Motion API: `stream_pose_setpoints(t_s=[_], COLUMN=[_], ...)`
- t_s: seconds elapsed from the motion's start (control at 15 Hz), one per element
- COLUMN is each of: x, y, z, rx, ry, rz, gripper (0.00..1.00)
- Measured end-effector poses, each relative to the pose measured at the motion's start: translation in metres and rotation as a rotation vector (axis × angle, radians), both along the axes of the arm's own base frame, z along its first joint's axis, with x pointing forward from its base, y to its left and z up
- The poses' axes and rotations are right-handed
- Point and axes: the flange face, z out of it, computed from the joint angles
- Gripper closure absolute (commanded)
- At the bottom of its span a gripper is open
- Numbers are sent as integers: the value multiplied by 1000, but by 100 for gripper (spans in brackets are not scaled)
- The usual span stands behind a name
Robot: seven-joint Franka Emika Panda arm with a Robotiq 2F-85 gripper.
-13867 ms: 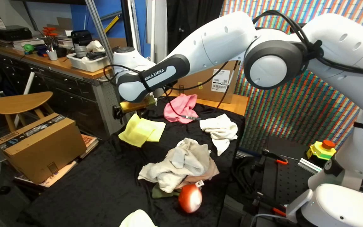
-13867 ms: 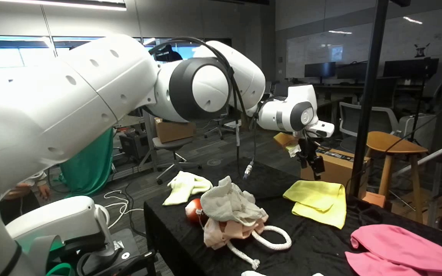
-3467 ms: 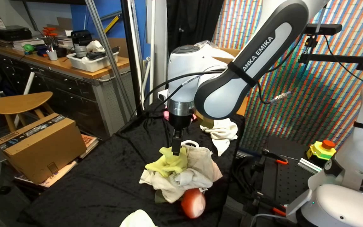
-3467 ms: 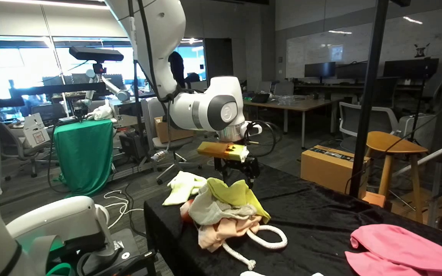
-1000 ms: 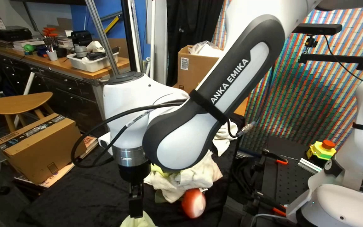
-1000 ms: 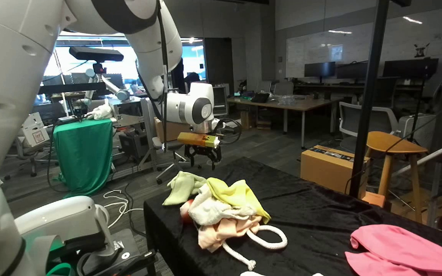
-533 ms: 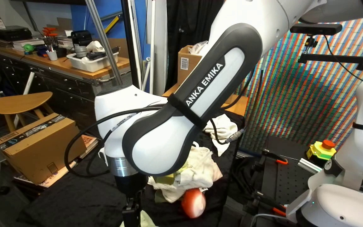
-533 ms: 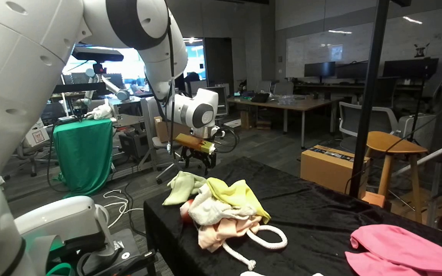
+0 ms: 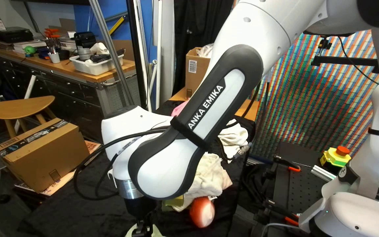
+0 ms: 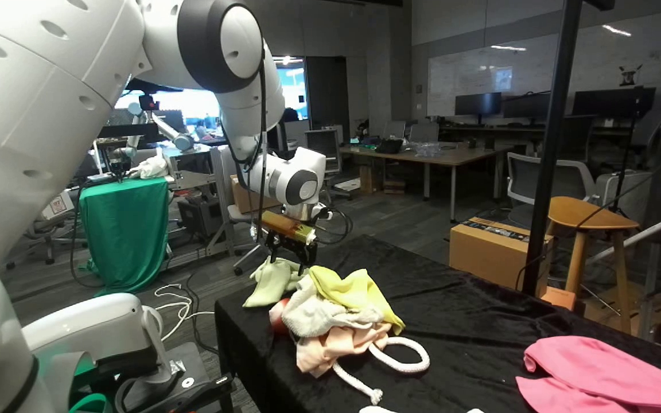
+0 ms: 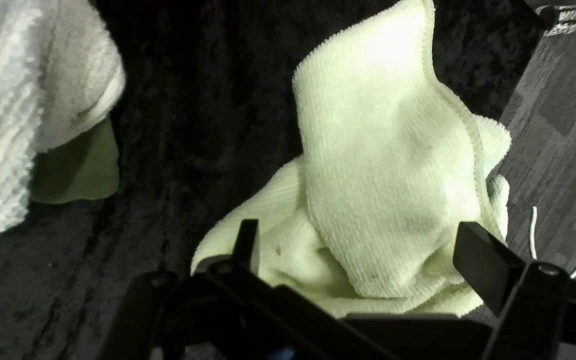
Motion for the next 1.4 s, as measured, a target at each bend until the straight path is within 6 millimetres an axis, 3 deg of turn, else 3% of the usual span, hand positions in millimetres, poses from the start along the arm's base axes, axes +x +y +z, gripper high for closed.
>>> stream_pose_setpoints(t_s=[0.4,0.47,0.53,0.67,1.2,1.4], x=[-13,-15,-17,-18,-18,-18], y=[6,7,8,10,11,12], z=[-25,-28,-30,-31,-28,-24], rx=[-4,-6,-8,-9,-5,-2], ry=[50,55,58,59,52,46], rz=[-5,-6,-6,-4,-2,5], gripper=[0,4,25,29,90,94])
